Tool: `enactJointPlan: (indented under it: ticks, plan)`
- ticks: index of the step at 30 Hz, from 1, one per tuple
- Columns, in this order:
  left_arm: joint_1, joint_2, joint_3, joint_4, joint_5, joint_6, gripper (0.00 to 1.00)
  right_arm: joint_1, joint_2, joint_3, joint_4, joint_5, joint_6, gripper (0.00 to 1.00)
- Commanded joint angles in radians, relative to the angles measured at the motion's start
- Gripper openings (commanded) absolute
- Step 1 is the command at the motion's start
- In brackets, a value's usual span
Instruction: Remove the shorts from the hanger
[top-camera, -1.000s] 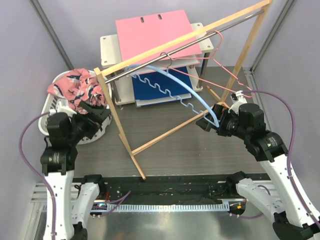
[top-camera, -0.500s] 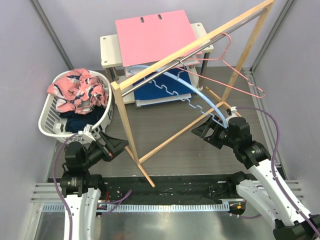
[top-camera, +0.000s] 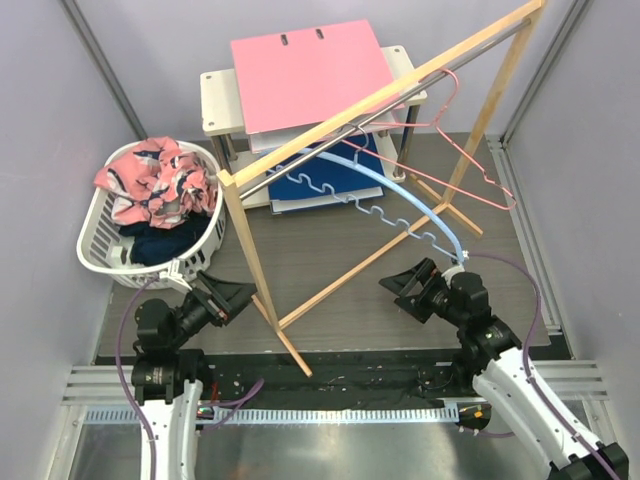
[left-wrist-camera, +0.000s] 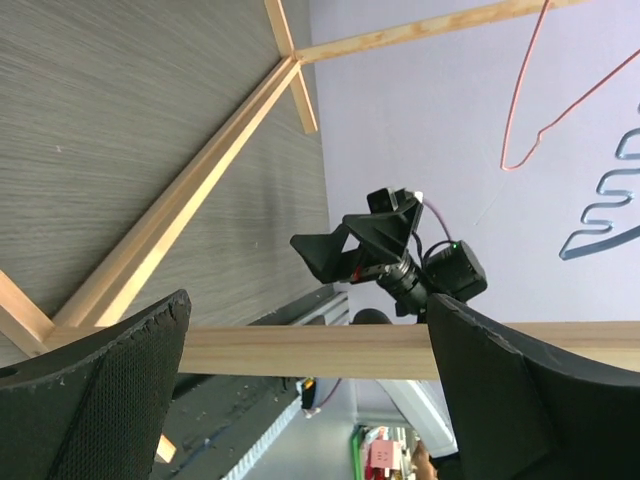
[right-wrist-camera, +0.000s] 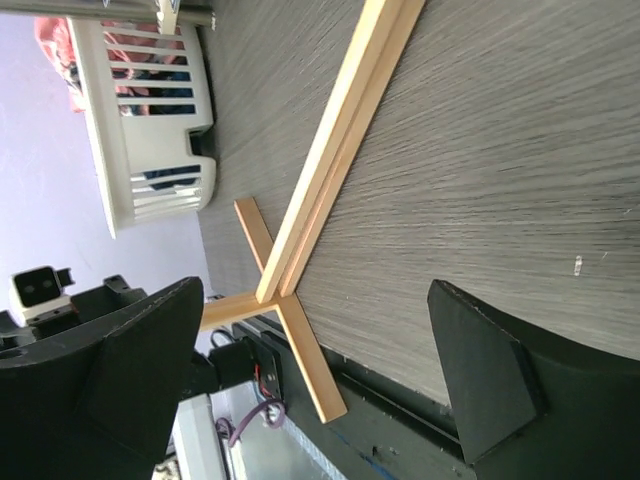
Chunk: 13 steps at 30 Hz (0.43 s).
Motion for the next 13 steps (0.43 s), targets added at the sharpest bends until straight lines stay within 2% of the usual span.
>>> enactJointPlan:
  ticks: [1, 7, 11, 13]
  plan:
    - [-0.002, -0.052, -0.079, 0.106, 0.002, 0.027, 1.00, 0.004, -0.134, -0.120, 0.160, 0.022, 0.088, 1.00]
    - [0.000, -0.053, -0.230, 0.317, -0.009, -0.106, 1.00, 0.003, -0.281, -0.278, 0.167, 0.075, 0.123, 1.00]
    - [-0.002, -0.052, -0.320, 0.521, -0.018, -0.230, 1.00, 0.003, -0.280, -0.338, 0.175, 0.045, 0.135, 1.00]
    - [-0.002, -0.052, -0.391, 0.651, -0.017, -0.329, 1.00, 0.003, -0.284, -0.358, 0.309, -0.050, 0.141, 0.99]
